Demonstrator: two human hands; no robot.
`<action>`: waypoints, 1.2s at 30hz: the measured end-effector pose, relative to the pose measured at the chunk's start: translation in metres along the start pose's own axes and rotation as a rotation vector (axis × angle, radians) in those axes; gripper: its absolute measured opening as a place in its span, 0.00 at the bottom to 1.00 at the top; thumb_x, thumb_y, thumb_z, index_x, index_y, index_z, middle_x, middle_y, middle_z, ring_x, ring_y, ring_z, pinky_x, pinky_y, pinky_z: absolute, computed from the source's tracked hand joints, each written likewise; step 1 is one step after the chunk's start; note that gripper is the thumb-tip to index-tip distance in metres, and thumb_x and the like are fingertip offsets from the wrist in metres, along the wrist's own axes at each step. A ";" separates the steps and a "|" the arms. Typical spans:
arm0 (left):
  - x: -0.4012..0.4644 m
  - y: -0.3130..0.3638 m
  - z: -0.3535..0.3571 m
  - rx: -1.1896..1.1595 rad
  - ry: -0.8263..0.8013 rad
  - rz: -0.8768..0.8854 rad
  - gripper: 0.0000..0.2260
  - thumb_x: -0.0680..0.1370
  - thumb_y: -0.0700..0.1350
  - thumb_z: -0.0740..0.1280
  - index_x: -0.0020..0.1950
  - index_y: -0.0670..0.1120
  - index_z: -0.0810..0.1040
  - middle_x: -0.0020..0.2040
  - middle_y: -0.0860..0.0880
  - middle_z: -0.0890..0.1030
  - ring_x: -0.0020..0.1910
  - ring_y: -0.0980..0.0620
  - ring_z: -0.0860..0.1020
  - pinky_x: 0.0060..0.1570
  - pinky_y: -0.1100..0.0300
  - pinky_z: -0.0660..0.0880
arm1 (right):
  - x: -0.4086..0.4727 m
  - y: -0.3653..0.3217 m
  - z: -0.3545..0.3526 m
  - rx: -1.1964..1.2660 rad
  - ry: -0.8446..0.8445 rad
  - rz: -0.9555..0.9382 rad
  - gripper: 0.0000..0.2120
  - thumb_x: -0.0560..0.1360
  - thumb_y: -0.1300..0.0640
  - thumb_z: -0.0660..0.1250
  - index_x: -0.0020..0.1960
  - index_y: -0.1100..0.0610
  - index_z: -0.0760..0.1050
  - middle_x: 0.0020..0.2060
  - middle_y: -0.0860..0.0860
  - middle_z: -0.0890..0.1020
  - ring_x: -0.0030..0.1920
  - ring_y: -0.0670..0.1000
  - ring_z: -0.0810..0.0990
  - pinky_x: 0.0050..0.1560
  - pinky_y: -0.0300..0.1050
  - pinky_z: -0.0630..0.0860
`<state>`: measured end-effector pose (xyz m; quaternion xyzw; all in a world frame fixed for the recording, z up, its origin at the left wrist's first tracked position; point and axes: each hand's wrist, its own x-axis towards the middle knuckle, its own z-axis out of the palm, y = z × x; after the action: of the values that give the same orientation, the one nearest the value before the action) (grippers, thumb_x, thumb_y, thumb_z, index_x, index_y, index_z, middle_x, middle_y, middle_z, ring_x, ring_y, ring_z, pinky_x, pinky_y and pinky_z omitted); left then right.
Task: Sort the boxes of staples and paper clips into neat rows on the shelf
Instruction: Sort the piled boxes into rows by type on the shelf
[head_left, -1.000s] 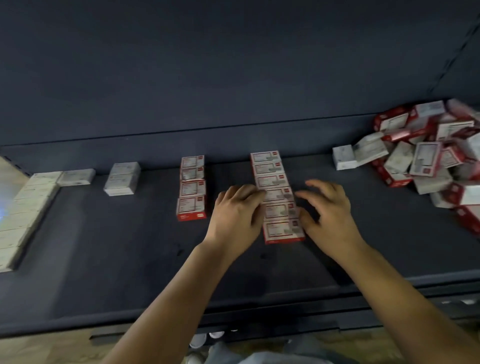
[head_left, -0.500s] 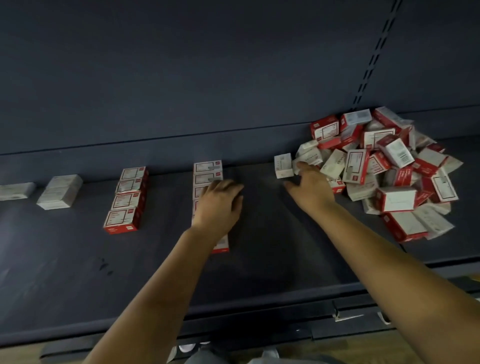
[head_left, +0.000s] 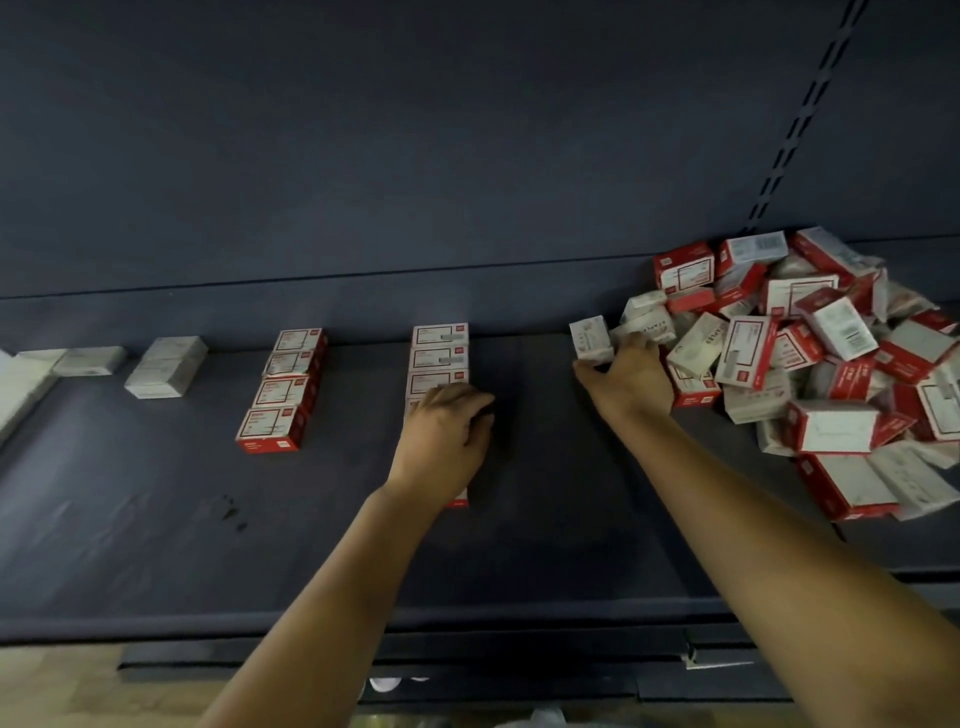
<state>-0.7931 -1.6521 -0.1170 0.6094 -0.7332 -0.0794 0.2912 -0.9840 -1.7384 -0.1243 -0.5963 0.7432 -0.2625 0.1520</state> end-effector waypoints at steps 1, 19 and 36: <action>-0.001 0.000 0.000 -0.003 0.005 0.003 0.11 0.73 0.41 0.66 0.53 0.41 0.81 0.51 0.43 0.81 0.50 0.41 0.78 0.51 0.47 0.76 | 0.000 -0.001 0.001 0.004 -0.007 0.010 0.33 0.71 0.46 0.69 0.67 0.63 0.61 0.63 0.61 0.69 0.60 0.60 0.72 0.54 0.53 0.72; -0.004 0.023 -0.023 -0.360 0.039 -0.106 0.11 0.77 0.41 0.65 0.59 0.45 0.79 0.53 0.52 0.81 0.54 0.59 0.76 0.52 0.77 0.67 | -0.055 0.011 -0.026 0.535 -0.145 -0.306 0.17 0.70 0.68 0.70 0.56 0.57 0.75 0.53 0.53 0.77 0.49 0.46 0.78 0.48 0.30 0.73; -0.015 0.049 -0.044 -1.377 -0.313 -0.398 0.13 0.71 0.32 0.63 0.52 0.42 0.80 0.47 0.47 0.84 0.50 0.51 0.81 0.50 0.59 0.78 | -0.115 -0.007 -0.068 0.939 -0.162 -0.279 0.08 0.70 0.67 0.70 0.40 0.56 0.74 0.34 0.50 0.78 0.35 0.45 0.76 0.37 0.33 0.74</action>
<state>-0.8106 -1.6158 -0.0631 0.3915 -0.4257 -0.6595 0.4801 -0.9867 -1.6139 -0.0751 -0.5757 0.4438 -0.5397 0.4248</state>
